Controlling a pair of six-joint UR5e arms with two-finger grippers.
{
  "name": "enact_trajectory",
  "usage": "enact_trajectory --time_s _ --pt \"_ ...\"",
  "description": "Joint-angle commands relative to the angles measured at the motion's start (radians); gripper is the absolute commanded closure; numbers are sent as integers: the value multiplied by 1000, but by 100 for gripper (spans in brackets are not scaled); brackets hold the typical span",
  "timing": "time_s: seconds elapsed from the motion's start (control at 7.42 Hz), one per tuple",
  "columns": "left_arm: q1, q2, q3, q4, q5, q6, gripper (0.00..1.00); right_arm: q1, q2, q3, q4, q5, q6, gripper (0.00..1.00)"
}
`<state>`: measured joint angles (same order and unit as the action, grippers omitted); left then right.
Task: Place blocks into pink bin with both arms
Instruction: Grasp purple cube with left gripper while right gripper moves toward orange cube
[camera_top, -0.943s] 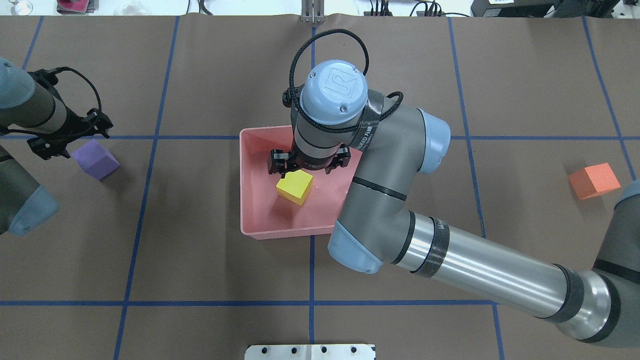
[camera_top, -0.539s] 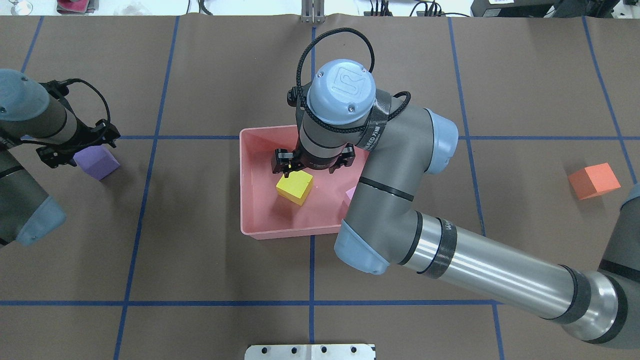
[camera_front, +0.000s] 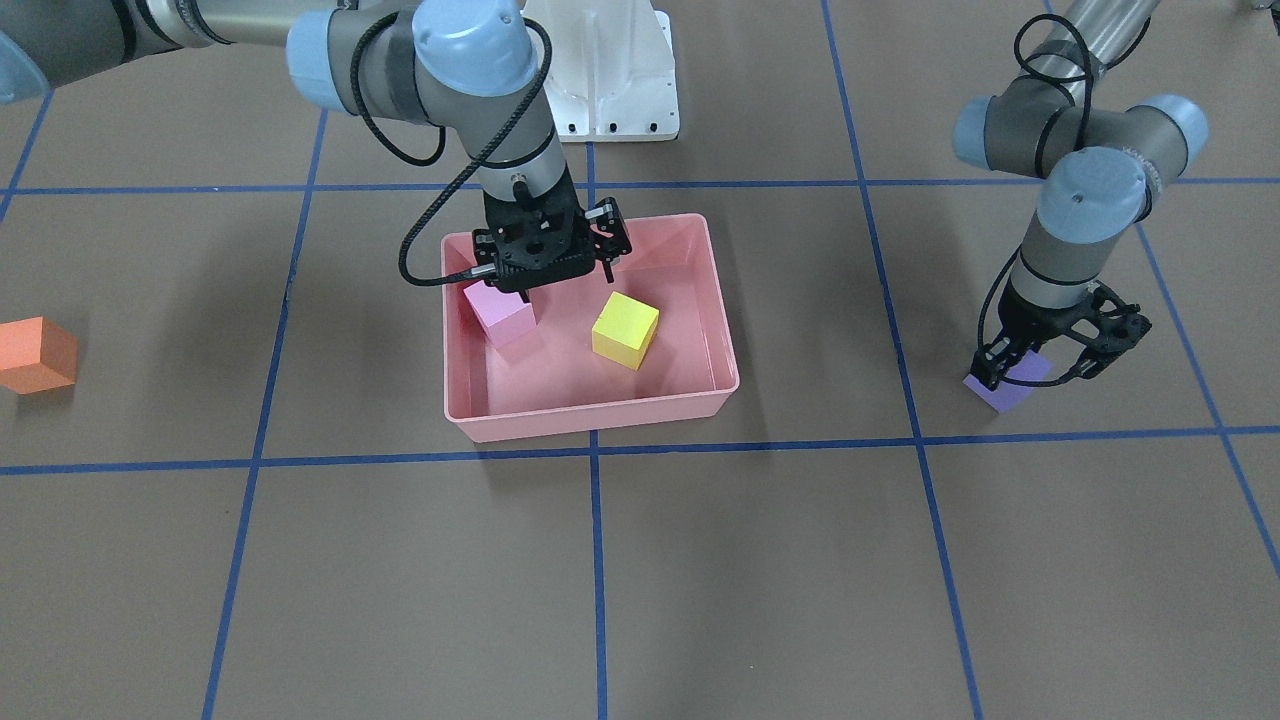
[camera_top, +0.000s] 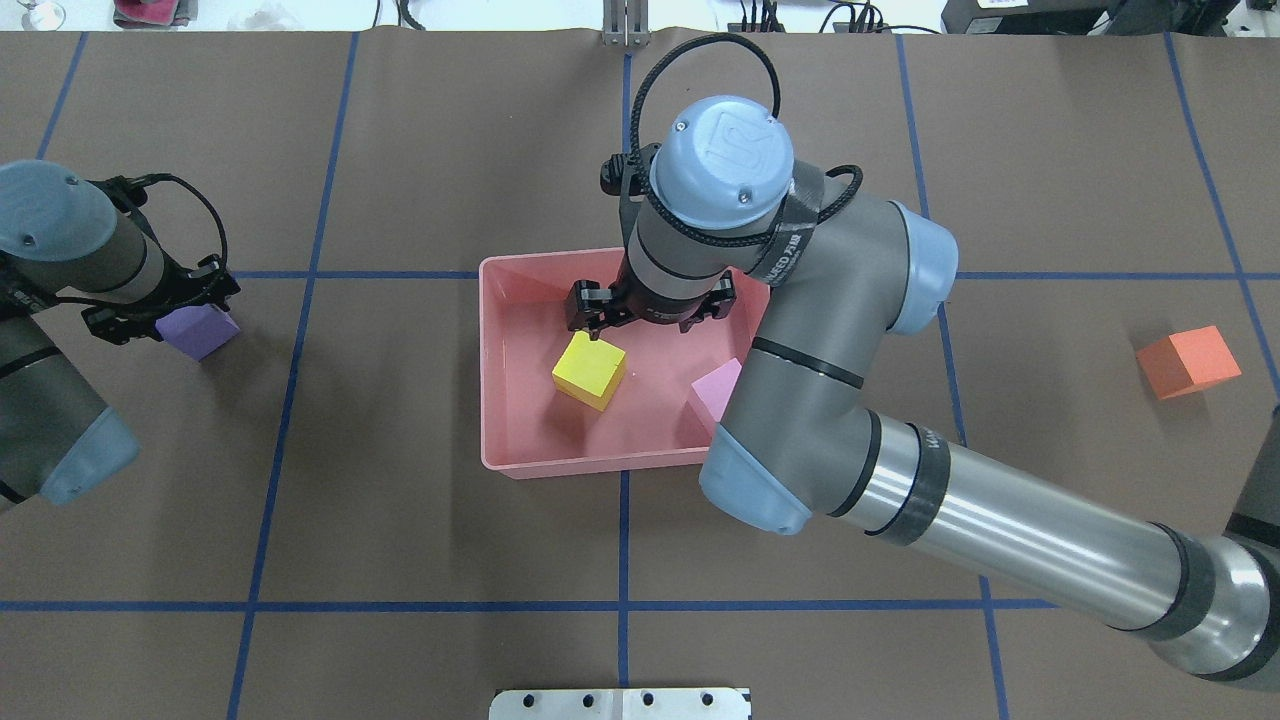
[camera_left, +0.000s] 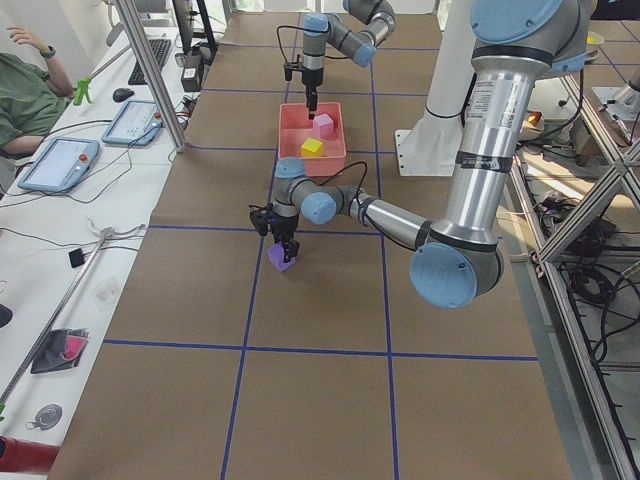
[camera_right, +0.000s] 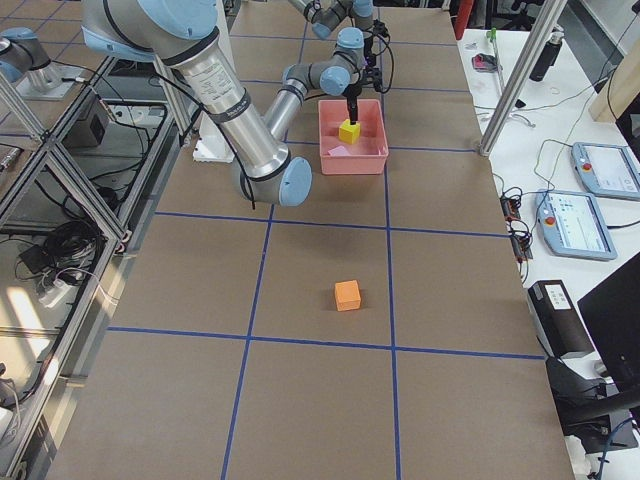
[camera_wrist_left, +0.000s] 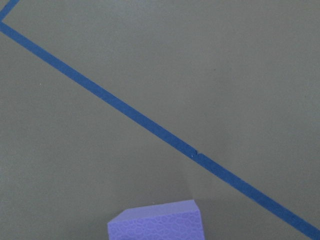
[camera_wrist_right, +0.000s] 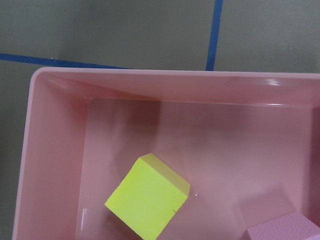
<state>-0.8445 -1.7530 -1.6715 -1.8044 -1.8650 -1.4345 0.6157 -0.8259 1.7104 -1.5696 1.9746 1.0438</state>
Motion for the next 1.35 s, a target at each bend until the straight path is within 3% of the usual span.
enact_trajectory --time_s 0.0,0.27,0.54,0.81,0.94,1.21 --pt "-22 39 -94 19 1 6 100 146 -152 133 -41 111 -141 1" --pt "-99 27 -184 173 -2 148 100 354 -251 160 -125 234 -333 1" --pt "-126 9 -261 252 -3 236 100 473 -448 149 -138 237 -651 1" --pt "-125 -237 -290 502 -41 244 100 551 -580 120 -132 231 -867 1" --pt "-122 -340 -310 563 -124 215 100 555 -613 109 -125 228 -878 1" --pt "-28 -491 -303 582 -135 18 100 574 -631 8 1 231 -887 1"
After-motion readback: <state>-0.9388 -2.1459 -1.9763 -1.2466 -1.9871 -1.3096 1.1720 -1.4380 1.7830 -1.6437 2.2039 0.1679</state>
